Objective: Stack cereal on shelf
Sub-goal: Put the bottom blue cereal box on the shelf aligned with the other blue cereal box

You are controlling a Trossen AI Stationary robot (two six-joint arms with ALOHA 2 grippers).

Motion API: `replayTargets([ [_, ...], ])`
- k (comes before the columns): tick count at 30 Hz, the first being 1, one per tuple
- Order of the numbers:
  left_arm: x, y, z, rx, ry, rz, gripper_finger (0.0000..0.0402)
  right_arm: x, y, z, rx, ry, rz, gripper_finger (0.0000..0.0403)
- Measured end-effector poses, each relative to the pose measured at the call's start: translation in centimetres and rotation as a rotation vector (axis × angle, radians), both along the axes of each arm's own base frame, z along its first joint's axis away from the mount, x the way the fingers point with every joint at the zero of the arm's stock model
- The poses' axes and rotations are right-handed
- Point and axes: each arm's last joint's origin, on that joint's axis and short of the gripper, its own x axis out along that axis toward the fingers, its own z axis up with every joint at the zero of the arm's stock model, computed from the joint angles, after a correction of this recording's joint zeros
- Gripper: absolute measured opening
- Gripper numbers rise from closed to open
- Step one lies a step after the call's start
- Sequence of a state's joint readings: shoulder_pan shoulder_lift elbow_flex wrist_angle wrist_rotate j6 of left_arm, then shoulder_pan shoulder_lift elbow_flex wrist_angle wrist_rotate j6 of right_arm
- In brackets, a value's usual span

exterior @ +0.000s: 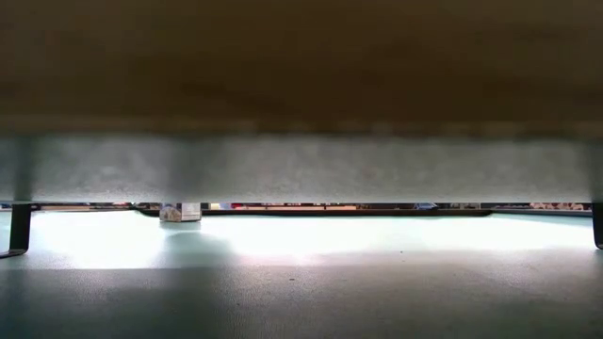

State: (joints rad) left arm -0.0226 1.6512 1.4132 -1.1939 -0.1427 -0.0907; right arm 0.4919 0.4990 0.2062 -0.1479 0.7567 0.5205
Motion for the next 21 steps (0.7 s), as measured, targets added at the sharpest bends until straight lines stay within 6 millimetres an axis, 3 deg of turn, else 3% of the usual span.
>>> replayTargets([
  [12,-0.7,-5.7,0.4,-0.050,-0.059,0.072,0.0132,0.0,0.0,0.0,0.000,0.000,0.000,0.0265],
  [21,-0.9,-8.1,1.8,-0.093,-0.103,0.045,0.0132,0.0,0.0,0.0,0.000,0.000,0.000,0.0265],
])
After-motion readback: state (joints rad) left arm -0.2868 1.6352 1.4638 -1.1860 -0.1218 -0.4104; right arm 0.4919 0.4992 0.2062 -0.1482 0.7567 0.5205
